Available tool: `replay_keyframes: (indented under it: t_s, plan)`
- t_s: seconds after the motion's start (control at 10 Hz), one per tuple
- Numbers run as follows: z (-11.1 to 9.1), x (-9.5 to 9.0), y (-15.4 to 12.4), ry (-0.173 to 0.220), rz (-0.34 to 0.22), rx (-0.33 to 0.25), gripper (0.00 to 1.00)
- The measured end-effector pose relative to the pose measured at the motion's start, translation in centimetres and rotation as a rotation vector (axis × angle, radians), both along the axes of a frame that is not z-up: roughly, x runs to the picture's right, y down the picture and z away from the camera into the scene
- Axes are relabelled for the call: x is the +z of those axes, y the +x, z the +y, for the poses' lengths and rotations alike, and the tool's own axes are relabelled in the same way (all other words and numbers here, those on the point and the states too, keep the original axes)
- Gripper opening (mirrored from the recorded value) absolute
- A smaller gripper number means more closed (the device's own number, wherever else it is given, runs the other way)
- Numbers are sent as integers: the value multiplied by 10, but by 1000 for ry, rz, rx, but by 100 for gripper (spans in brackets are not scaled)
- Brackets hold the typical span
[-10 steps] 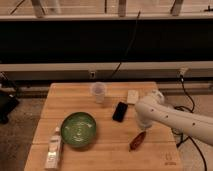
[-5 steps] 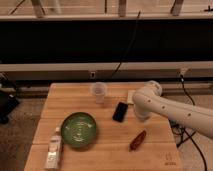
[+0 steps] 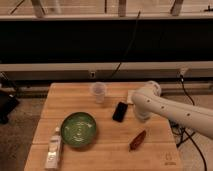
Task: Place the pepper in the ceramic cup
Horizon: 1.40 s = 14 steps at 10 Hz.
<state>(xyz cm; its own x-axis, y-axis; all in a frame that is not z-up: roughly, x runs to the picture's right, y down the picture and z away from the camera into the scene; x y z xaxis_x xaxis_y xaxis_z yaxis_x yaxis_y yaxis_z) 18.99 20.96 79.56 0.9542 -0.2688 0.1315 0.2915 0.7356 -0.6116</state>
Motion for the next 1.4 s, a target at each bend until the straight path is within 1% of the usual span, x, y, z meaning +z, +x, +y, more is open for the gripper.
replay_keyframes:
  t_s: [0.1,0.2,0.4,0.5,0.8,1.0,1.2,1.4]
  plan:
    - [5,2,-2,-2,-7,-6,68]
    - [8,3,1,3,-6,-3,79]
    - [6,-2,1,16,-35,-7,80]
    - [9,-11,2,23,-48,-9,80]
    - [32,-49,5,32,-98,-14,80]
    - [44,-62,2,35,-145,-31,80]
    - [56,-66,-1,35,-182,-43,80]
    - [61,-61,-7,37,-208,-54,80]
